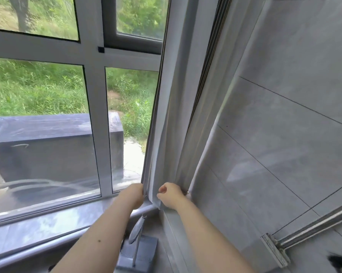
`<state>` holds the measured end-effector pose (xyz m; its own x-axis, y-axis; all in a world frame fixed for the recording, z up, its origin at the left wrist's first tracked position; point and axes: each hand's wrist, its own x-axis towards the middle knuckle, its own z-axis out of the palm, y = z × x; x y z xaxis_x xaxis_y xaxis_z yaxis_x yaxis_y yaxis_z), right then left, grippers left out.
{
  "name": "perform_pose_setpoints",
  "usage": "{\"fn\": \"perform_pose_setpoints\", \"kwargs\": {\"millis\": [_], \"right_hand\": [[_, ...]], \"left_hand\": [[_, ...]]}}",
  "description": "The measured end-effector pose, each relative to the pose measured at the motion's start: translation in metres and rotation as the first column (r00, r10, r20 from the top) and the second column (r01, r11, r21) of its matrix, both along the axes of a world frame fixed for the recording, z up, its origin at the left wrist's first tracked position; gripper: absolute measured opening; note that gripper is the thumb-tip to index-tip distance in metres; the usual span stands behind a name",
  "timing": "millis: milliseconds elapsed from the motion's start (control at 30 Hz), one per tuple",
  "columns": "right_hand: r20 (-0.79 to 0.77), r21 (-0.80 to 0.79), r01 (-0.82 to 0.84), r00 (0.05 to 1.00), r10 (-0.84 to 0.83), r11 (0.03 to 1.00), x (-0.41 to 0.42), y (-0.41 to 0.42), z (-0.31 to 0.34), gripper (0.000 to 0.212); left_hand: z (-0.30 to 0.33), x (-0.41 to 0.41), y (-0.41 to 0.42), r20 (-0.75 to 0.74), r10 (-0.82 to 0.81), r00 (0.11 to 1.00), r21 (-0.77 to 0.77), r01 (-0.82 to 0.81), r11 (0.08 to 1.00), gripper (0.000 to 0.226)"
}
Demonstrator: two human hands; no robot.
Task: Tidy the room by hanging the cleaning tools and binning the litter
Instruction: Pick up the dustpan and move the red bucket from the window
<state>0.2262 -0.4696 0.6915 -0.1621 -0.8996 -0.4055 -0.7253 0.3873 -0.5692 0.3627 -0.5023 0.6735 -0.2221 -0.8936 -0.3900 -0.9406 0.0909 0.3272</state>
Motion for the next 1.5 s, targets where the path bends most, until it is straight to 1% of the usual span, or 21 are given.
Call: {"fn": "perform_pose_setpoints", "kwargs": {"millis": [100,300,400,567,767,867,1033,1200,1333,1400,1500], "right_hand": [[0.031,0.051,0.008,0.999,-0.01,0.999,0.014,-0.004,-0.026,0.029],[0.0,0.149,0.001,1.0,-0.001,0.989,0.03,-0.01,-0.069,0.03],[0.023,0.215,-0.002,1.0,-0.003,0.977,0.037,-0.014,-0.091,0.03],[0.007,0.312,-0.048,0.999,0.048,0.949,0.038,-0.017,-0.122,0.03],[0.061,0.372,-0.062,0.997,0.043,0.926,0.033,-0.025,-0.148,0.038],[0.063,0.397,-0.082,0.996,0.062,0.914,0.03,-0.03,-0.16,0.045],[0.052,0.407,-0.126,0.992,0.114,0.905,0.023,-0.043,-0.174,0.05],[-0.01,0.45,-0.251,0.958,0.286,0.857,0.018,-0.063,-0.182,0.04],[0.004,0.481,-0.322,0.931,0.365,0.815,0.015,-0.073,-0.19,0.038],[0.031,0.491,-0.333,0.93,0.366,0.805,0.013,-0.078,-0.194,0.035],[0.069,0.501,-0.315,0.943,0.325,0.806,0.01,-0.084,-0.2,0.047]], "left_hand": [[-0.027,0.011,0.0,0.012,0.007,1.0,0.045,-0.007,0.999,0.025],[-0.075,0.029,0.009,-0.003,0.065,0.998,0.15,-0.064,0.987,0.029],[-0.097,0.038,0.011,-0.008,0.091,0.996,0.214,-0.087,0.973,0.028],[-0.129,0.038,0.012,-0.026,0.105,0.994,0.289,-0.093,0.953,0.028],[-0.156,0.027,0.007,-0.035,0.168,0.985,0.386,-0.142,0.912,0.042],[-0.17,0.019,0.002,-0.028,0.208,0.978,0.429,-0.176,0.886,0.043],[-0.187,0.007,-0.002,0.006,0.218,0.976,0.47,-0.195,0.861,0.033],[-0.202,-0.002,-0.009,0.025,0.254,0.967,0.499,-0.232,0.835,0.029],[-0.21,-0.006,-0.014,0.015,0.322,0.947,0.493,-0.287,0.821,0.029],[-0.212,-0.009,-0.014,0.014,0.352,0.936,0.492,-0.313,0.812,0.029],[-0.216,-0.012,-0.015,0.024,0.372,0.928,0.49,-0.335,0.805,0.028]]}}
